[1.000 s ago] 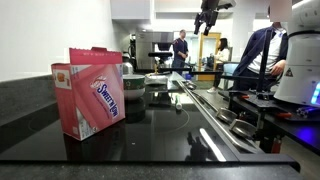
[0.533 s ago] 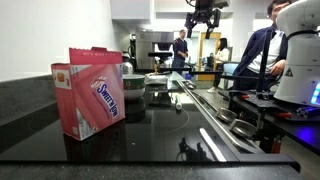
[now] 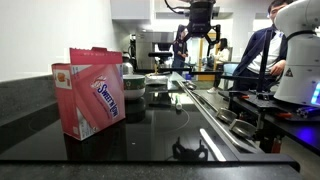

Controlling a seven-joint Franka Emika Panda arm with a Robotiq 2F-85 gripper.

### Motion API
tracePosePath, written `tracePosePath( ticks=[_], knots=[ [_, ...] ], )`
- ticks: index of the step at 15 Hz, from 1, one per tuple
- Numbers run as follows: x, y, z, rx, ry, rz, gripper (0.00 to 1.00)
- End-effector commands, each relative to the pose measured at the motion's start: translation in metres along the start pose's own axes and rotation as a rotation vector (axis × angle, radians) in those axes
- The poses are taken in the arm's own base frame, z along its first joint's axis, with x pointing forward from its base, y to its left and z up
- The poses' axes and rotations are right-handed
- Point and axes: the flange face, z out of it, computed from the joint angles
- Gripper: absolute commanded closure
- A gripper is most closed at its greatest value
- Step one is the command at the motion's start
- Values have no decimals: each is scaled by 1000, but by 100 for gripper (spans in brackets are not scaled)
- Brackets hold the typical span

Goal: Put the marker in the cup

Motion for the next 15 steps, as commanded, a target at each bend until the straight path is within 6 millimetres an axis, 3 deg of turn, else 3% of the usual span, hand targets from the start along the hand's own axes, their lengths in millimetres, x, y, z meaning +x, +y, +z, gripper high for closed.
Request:
tracePosePath(
  ticks=[1, 6, 15],
  knots=[
    [31, 17, 23, -11, 20, -203, 0],
    [66, 25, 56, 10, 97, -325, 0],
    [88, 52, 113, 98, 138, -371, 0]
  ],
)
